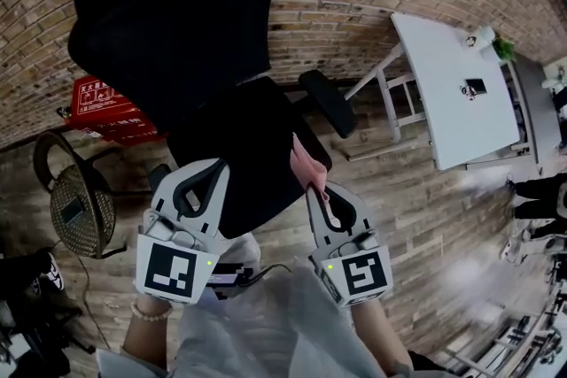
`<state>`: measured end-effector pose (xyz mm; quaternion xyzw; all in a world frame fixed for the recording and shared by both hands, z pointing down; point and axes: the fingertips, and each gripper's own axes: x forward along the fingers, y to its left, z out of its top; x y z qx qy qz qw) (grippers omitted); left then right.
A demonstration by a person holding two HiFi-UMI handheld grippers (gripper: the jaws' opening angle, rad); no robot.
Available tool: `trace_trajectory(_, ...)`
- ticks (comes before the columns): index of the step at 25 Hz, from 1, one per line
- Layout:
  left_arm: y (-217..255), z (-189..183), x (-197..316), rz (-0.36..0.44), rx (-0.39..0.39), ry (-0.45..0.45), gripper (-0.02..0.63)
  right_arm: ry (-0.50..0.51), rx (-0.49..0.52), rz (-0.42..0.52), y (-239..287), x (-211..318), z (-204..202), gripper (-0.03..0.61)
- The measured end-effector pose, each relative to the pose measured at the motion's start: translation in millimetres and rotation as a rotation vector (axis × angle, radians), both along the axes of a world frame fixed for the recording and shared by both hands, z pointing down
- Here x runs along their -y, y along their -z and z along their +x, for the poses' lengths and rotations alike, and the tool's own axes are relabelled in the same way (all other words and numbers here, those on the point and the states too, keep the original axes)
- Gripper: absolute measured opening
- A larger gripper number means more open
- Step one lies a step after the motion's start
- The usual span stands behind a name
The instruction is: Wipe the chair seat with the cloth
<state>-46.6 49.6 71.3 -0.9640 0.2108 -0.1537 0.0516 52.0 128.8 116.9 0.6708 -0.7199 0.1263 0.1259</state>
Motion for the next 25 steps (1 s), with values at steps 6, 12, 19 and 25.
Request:
trace_trajectory(6, -29.2, -9.9, 40.6, -0.060, 0.021, 0.026, 0.018, -0.015, 0.011, -0.119, -29.7, 25.0, -0.7, 0.055)
trace_trajectory(12, -60.3, -16.5, 67.9, -0.068, 0.048, 0.044, 0.018, 0.011, -0.009, -0.181, -65.2, 57.1, 1.0, 0.055)
trace_trajectory(19, -98.7, -25.4, 88.1, -0.081, 0.047, 0.070, 0.018, 0.078, -0.004, -0.184, -119.7, 96.6, -2.5, 0.055)
trace_trajectory(25, -141.3, -18.9, 99.7, -0.094, 0.051, 0.098, 0.018, 0.166, -0.041, -0.166, -166.9, 130.2, 1.6, 0.055)
